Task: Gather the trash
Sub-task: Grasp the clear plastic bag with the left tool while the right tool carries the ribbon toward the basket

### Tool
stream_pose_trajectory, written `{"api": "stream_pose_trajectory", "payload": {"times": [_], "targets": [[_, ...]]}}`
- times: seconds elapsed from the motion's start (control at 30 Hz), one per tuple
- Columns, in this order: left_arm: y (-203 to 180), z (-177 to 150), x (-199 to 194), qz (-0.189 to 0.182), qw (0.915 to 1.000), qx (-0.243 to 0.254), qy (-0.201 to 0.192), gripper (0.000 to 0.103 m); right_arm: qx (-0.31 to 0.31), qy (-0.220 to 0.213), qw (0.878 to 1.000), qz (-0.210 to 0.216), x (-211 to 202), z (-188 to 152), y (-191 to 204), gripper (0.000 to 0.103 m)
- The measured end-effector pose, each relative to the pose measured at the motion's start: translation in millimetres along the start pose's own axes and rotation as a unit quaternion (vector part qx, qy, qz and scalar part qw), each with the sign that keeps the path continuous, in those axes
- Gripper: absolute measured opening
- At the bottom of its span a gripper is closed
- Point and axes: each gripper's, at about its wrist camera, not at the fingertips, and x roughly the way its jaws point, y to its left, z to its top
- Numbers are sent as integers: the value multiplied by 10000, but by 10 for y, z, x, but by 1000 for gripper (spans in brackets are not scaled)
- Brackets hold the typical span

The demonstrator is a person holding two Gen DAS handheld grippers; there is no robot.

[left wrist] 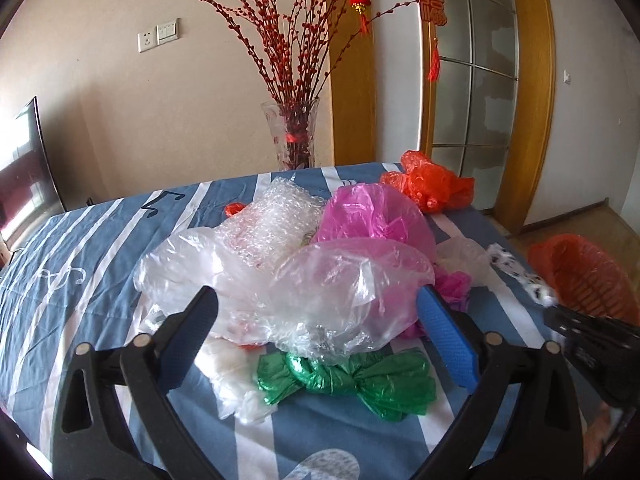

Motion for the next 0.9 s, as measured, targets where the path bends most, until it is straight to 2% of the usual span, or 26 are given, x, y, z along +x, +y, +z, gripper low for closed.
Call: {"api": "stream_pose_trajectory", "payload": {"times": [0.07, 0.1, 0.17, 0.2, 0.23, 0.27, 0.7, 0.9], "targets": [[-24, 5, 51, -50, 10000, 8, 50, 73, -1, -31, 10000, -7, -43, -6, -21, 9], [-16, 5, 69, -135, 9999, -10, 67, 68, 9, -49, 10000, -2, -67, -4, -37, 9], [3, 10, 95, -309, 9995, -49, 92, 42, 32, -73, 10000, 4, -95, -5, -68, 9], [16, 7, 107, -381, 9992, -64, 108, 33, 39, -82, 10000, 6, -109, -8, -81, 10], [33, 8, 123, -469, 9988, -86, 139, 13, 45, -95, 9999, 8, -124, -11, -94, 10], [55, 12, 137, -564, 9982, -120, 183, 5, 50, -107, 9999, 17, -136, -12, -107, 10], [292, 195, -134, -1116, 9927, -447, -56, 3, 71, -327, 9994, 99, -317, -12, -184, 9], [101, 320, -337, -1462, 9886, -291, -222, 3, 136, -502, 9986, 89, -471, 26, -287, 10]]}}
